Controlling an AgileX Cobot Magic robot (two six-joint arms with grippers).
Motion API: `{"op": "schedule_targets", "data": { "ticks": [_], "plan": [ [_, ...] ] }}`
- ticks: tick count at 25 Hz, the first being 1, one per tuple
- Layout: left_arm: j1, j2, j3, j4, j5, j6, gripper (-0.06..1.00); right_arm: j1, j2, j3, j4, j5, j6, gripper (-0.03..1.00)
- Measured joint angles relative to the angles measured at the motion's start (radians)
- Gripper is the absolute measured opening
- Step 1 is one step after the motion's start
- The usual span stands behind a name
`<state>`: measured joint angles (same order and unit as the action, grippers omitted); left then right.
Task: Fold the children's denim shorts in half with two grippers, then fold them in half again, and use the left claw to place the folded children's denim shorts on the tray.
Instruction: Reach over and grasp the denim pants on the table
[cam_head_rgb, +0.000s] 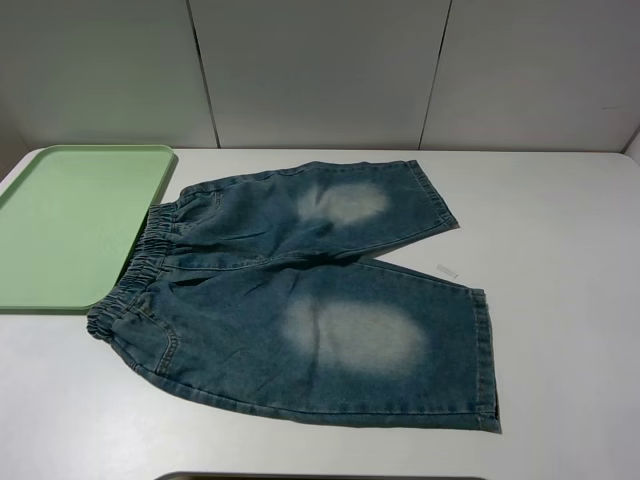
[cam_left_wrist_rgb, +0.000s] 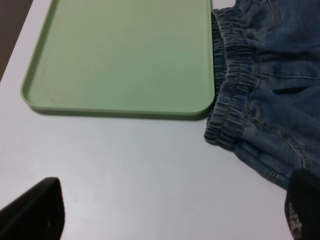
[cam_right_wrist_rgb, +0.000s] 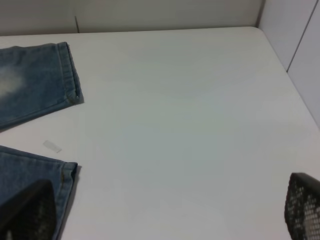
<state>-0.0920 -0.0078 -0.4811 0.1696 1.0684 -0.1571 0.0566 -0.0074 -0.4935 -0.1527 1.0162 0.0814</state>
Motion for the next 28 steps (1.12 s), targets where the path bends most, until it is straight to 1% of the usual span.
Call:
{"op": "schedule_targets", "data": {
  "ticks": [26,28],
  "plan": [
    [0.000,0.000,0.000,0.000,0.000,0.000,0.87,0.000,0.000,0.000,0.000,0.000,0.000,0.69],
    [-0.014,0.000,0.000,0.000,0.000,0.000,0.87,0.000,0.000,0.000,0.000,0.000,0.000,0.69]
  ]
}}
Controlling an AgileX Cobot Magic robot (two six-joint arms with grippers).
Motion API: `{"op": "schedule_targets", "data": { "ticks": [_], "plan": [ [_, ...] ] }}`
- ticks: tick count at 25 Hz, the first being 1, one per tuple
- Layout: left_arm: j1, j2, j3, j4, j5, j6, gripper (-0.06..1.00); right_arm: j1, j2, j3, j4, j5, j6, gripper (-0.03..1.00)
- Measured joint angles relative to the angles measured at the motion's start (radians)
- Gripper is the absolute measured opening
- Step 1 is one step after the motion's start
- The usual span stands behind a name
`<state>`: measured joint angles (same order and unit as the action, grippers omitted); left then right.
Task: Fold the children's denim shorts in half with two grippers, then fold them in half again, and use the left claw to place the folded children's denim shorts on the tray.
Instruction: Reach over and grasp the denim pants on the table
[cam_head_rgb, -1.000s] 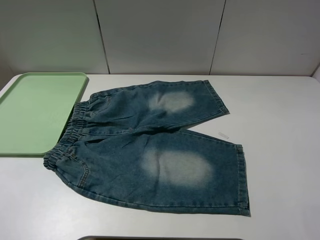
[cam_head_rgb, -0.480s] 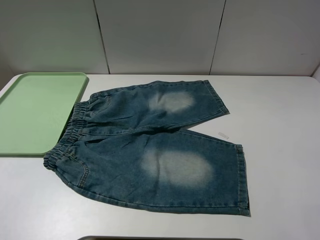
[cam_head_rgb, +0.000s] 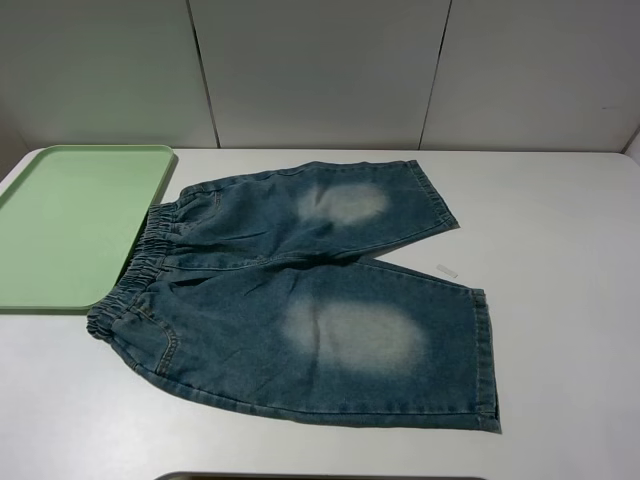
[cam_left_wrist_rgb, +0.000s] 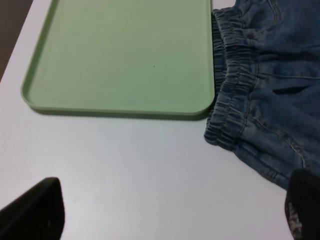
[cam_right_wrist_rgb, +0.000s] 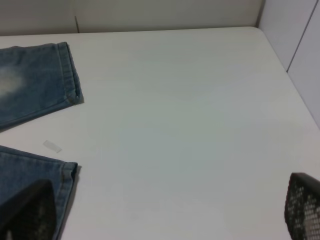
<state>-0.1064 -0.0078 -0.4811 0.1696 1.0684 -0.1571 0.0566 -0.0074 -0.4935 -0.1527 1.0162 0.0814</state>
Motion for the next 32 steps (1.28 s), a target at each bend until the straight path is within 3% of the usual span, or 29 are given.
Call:
{"op": "schedule_targets", "data": {
  "ticks": [5,10,16,32],
  "plan": [
    [-0.052,0.000,0.000,0.005,0.000,0.003,0.87,0.000,0.000,0.000,0.000,0.000,0.000,0.69],
    [-0.115,0.000,0.000,0.106,-0.029,0.018,0.87,0.000,0.000,0.000,0.000,0.000,0.000,0.69],
    [-0.171,0.000,0.000,0.124,-0.033,0.018,0.87,0.000,0.000,0.000,0.000,0.000,0.000,0.69],
    [-0.190,0.000,0.000,0.124,-0.033,0.018,0.87,0.000,0.000,0.000,0.019,0.000,0.000,0.69]
  ]
}}
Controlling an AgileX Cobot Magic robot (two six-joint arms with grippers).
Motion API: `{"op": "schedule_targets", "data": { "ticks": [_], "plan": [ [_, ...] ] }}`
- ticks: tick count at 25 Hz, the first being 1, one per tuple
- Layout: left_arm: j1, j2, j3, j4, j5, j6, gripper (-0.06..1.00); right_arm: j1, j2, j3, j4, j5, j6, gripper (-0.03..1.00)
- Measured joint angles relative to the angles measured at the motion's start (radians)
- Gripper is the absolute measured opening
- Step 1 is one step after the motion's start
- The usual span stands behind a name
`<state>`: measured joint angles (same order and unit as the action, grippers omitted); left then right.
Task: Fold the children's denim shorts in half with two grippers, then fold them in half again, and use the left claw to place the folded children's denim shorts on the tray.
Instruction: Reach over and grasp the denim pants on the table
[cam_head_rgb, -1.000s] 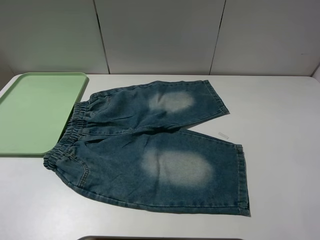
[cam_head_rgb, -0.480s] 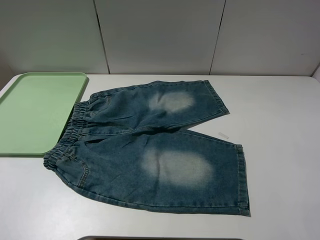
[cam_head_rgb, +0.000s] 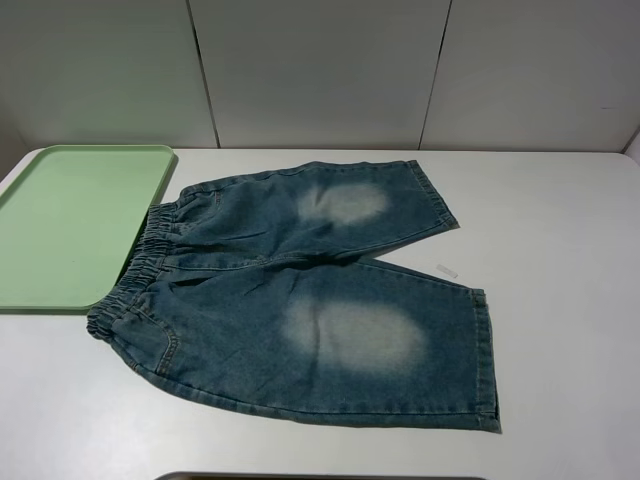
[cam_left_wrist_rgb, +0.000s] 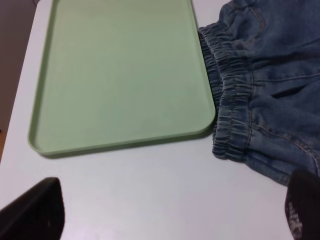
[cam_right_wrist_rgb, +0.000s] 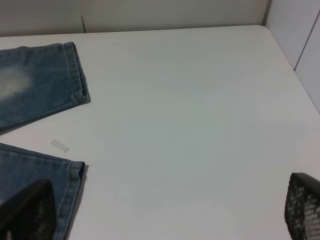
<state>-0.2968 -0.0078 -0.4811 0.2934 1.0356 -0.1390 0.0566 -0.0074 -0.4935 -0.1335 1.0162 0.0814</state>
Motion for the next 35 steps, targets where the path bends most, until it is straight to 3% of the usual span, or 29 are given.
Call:
{"op": "schedule_targets", "data": {
  "ticks": [8,11,15,20,24,30,35],
  "plan": [
    [-0.073,0.000,0.000,-0.002,-0.001,0.000,0.87,0.000,0.000,0.000,0.003,0.000,-0.003,0.69],
    [-0.091,0.000,-0.015,-0.053,0.001,0.009,0.87,0.000,0.000,0.000,0.039,0.000,-0.030,0.69],
    [-0.113,0.053,-0.096,-0.122,0.001,0.116,0.87,0.000,0.000,0.000,0.134,0.000,-0.109,0.69],
    [-0.184,0.167,-0.211,-0.124,0.001,0.308,0.87,0.000,0.040,-0.030,0.259,0.006,-0.317,0.69],
    [-0.235,0.260,-0.262,-0.101,-0.003,0.424,0.87,0.041,0.168,-0.075,0.299,0.003,-0.475,0.69],
    [-0.316,0.415,-0.267,-0.002,-0.023,0.550,0.87,0.145,0.366,-0.088,0.297,0.001,-0.603,0.69],
    [-0.389,0.546,-0.267,0.082,-0.045,0.582,0.87,0.316,0.560,-0.088,0.172,-0.006,-0.651,0.69]
  ]
}}
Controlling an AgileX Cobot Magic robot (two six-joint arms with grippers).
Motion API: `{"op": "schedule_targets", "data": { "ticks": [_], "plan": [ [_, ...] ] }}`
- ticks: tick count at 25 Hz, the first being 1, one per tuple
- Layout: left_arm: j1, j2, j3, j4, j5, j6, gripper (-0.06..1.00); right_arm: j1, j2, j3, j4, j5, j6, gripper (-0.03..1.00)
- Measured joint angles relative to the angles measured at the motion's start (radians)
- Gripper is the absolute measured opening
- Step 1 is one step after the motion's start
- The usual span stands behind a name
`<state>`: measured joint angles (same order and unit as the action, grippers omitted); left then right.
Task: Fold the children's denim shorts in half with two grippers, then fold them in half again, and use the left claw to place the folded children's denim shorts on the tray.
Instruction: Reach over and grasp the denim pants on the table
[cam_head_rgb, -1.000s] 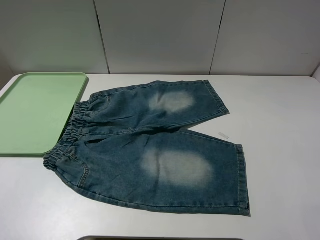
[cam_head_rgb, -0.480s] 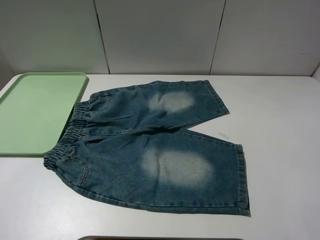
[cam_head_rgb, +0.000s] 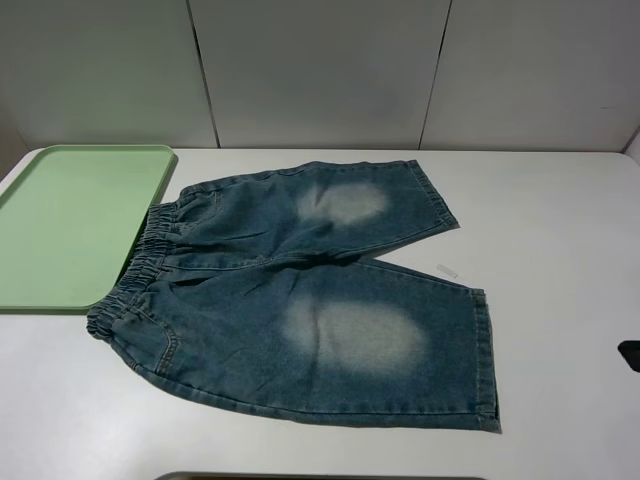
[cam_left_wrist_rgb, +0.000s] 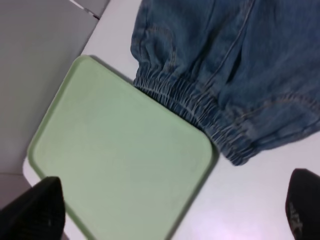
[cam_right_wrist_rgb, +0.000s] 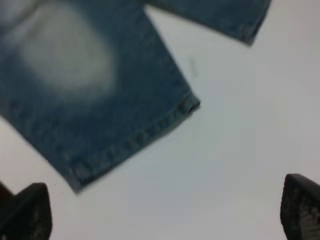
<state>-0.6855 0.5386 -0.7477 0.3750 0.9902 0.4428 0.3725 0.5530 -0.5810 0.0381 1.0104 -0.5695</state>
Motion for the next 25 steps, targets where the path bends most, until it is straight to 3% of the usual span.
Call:
{"op": "schedule_targets", "data": {
  "ticks": [7,10,14,17,20,25],
  "plan": [
    [-0.081,0.207,0.000,0.028,-0.033,0.073,0.87,0.142,0.197,0.000,-0.217,-0.018,-0.045,0.69],
    [-0.081,0.267,0.000,0.032,-0.050,0.088,0.87,0.177,0.275,0.000,-0.271,-0.068,-0.052,0.69],
    [-0.081,0.458,0.000,0.119,-0.086,0.096,0.87,0.202,0.387,0.000,-0.349,-0.183,-0.055,0.69],
    [-0.081,0.571,0.000,0.174,-0.082,0.091,0.87,0.205,0.470,0.000,-0.347,-0.249,-0.056,0.69],
    [-0.081,0.646,0.000,0.179,-0.081,0.063,0.87,0.206,0.543,0.000,-0.310,-0.261,-0.056,0.69],
    [-0.081,0.661,0.000,0.173,-0.148,0.055,0.87,0.292,0.581,0.036,-0.306,-0.314,-0.083,0.69]
  ]
}}
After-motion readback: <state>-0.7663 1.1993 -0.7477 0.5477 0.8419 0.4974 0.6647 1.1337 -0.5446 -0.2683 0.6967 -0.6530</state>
